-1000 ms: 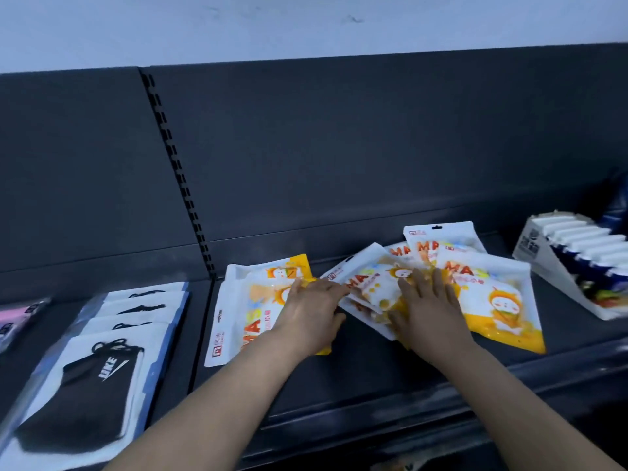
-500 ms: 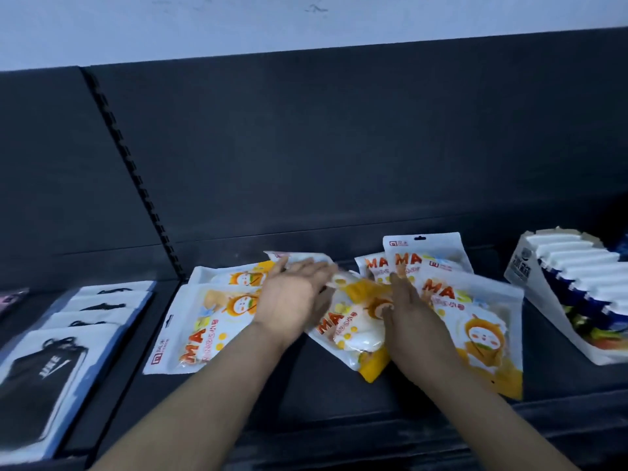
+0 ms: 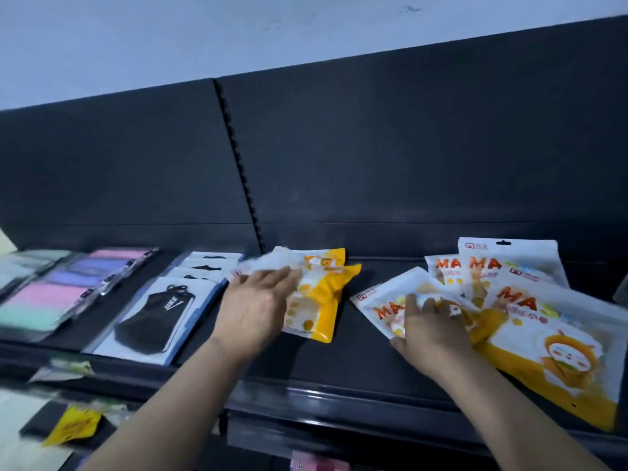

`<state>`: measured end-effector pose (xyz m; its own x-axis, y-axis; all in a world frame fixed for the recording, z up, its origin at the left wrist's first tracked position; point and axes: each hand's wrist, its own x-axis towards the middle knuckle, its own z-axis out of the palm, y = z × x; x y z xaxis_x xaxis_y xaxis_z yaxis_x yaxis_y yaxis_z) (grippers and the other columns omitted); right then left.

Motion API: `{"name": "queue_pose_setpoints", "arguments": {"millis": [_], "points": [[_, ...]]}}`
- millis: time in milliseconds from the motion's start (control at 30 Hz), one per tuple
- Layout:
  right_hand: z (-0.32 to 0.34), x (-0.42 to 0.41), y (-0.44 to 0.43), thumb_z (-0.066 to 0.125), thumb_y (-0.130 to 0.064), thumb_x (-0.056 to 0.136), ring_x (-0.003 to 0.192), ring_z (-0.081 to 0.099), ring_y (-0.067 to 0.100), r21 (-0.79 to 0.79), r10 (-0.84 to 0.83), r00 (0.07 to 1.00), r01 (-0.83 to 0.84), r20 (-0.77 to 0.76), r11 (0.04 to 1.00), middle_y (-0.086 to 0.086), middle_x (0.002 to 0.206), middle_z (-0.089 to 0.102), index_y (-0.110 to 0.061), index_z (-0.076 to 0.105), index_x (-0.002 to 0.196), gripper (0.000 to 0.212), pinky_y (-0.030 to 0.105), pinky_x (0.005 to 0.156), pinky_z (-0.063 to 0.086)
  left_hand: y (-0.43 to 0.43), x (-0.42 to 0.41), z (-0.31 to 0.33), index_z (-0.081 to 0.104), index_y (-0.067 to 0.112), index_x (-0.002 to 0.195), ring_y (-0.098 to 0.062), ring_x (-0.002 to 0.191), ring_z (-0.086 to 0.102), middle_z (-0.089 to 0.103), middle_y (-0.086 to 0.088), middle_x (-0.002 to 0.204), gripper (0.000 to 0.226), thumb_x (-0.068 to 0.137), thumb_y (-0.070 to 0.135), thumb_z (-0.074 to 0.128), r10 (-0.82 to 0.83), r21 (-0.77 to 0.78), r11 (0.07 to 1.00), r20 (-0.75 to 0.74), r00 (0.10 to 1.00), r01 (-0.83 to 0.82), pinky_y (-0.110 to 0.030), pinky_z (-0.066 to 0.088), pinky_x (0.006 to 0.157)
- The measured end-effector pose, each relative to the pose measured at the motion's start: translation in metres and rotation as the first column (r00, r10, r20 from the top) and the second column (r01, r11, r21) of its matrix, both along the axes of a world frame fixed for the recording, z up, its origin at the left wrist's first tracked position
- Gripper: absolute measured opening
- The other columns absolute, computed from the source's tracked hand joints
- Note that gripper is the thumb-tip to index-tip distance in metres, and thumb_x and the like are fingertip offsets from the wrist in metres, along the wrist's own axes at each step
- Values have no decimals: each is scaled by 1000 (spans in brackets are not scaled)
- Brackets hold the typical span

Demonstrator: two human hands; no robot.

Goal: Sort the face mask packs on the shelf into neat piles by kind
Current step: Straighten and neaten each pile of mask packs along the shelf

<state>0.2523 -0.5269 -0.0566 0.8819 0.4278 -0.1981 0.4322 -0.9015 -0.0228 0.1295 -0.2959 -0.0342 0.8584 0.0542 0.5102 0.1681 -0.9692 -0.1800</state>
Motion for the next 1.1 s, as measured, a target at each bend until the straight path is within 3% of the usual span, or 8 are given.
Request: {"name": "queue_pose_setpoints", "arguments": {"millis": [167,333,567,667,767,900,1000,1100], "points": [[-1,-12,14,54,-18,87,138,26,38,-87,55,997,-50,53,995,24,150,25,-4,4,151,82,43,109,31,8,-25,-28,53,23,126,-26,137,41,45,-3,148,55,73,29,43,-92,-189,982,-345,934,27,-48,49,96],[6,-9,13,39,-14,92,139,27,29,-13,-28,990,30,141,999,10,152,28,-12,6,152,68,50,111,27,14,-15,-31,-1,56,145,-24,150,-2,-5,8,163,71,82,64,32,-193,-279,959,-538,821,43,-50,22,118],[26,-33,32,41,-4,88,139,27,28,402,-59,933,-96,356,911,4,149,32,-24,20,149,67,41,106,35,17,-14,-25,14,52,146,-29,149,1,0,11,162,62,95,40,47,-186,-331,943,-567,802,-16,-50,32,112],[27,-59,55,42,-2,89,147,14,24,387,58,919,-221,391,895,5,158,20,-23,16,151,71,41,116,24,24,-15,-26,19,40,149,-26,142,24,17,5,159,69,91,37,57,-208,-463,886,-442,873,-22,-38,45,103],[15,-86,76,60,-4,78,143,29,29,248,204,867,-343,454,906,12,152,34,-17,32,147,75,50,112,31,50,-25,-22,37,18,141,-23,112,56,52,-5,137,49,95,17,53,-28,-853,521,-49,998,-28,-26,51,84],[-18,-114,102,66,-39,79,139,32,37,71,430,819,-490,380,869,12,147,43,-17,44,140,69,62,110,26,83,-42,-15,48,14,134,-23,118,53,58,-4,130,35,100,21,43,236,-902,428,179,955,63,-26,37,95],[-20,-122,114,11,-78,83,147,-7,29,183,412,866,-471,284,863,2,160,7,-24,27,149,87,57,114,-6,85,-54,-19,45,27,140,-17,137,38,42,0,147,56,89,47,55,-158,-839,532,30,987,111,-26,31,109],[-13,-124,116,19,-69,91,146,-6,30,324,224,909,-343,352,882,6,160,11,-31,32,146,68,60,115,11,81,-58,-35,23,46,147,-19,149,4,2,5,161,78,81,60,62,-300,-670,742,-290,909,31,-40,21,119]]}}
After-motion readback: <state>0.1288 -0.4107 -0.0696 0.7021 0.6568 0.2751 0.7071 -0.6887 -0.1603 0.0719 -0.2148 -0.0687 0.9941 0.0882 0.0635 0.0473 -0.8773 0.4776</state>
